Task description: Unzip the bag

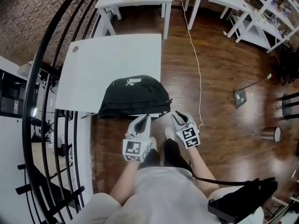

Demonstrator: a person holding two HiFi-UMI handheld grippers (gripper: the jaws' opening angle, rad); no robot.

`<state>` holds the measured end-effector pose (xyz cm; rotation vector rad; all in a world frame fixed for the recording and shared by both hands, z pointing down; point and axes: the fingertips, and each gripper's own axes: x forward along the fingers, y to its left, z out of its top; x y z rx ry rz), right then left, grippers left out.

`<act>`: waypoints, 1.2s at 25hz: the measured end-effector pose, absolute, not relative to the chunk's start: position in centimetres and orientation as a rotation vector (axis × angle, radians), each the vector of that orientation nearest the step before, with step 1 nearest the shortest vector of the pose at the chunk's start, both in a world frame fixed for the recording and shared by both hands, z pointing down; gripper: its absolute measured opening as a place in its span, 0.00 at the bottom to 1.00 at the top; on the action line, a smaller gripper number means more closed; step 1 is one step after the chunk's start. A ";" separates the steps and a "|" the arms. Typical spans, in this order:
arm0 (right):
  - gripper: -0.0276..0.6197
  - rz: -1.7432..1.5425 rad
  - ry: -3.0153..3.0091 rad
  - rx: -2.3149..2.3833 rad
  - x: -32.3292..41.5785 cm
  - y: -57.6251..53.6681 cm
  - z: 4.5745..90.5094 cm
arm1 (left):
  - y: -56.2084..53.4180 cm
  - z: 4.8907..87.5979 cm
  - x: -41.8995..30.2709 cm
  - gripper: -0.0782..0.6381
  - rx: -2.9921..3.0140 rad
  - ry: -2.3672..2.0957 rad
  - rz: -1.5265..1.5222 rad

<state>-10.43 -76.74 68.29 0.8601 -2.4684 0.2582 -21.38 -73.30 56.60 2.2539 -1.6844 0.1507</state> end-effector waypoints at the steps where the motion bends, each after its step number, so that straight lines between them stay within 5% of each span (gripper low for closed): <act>1: 0.16 0.259 -2.443 0.823 -10.8 -77.0 70.1 | -73.6 57.8 -21.5 0.13 2.239 -1.677 0.168; 8: 0.27 -0.006 -2.211 0.664 -12.7 -77.7 79.7 | -73.7 63.0 -21.5 0.13 2.149 -1.656 0.271; 13: 0.20 -0.071 -2.164 0.665 -13.1 -78.9 81.1 | -73.5 64.1 -21.1 0.13 2.125 -1.634 0.306; 23: 0.12 0.438 -2.267 0.584 -14.0 -77.8 74.0 | -72.9 67.9 -19.0 0.28 2.104 -1.468 0.367; 30: 0.12 0.618 -2.255 0.546 -14.5 -77.6 70.6 | -74.4 69.7 -16.5 0.29 2.093 -1.413 0.426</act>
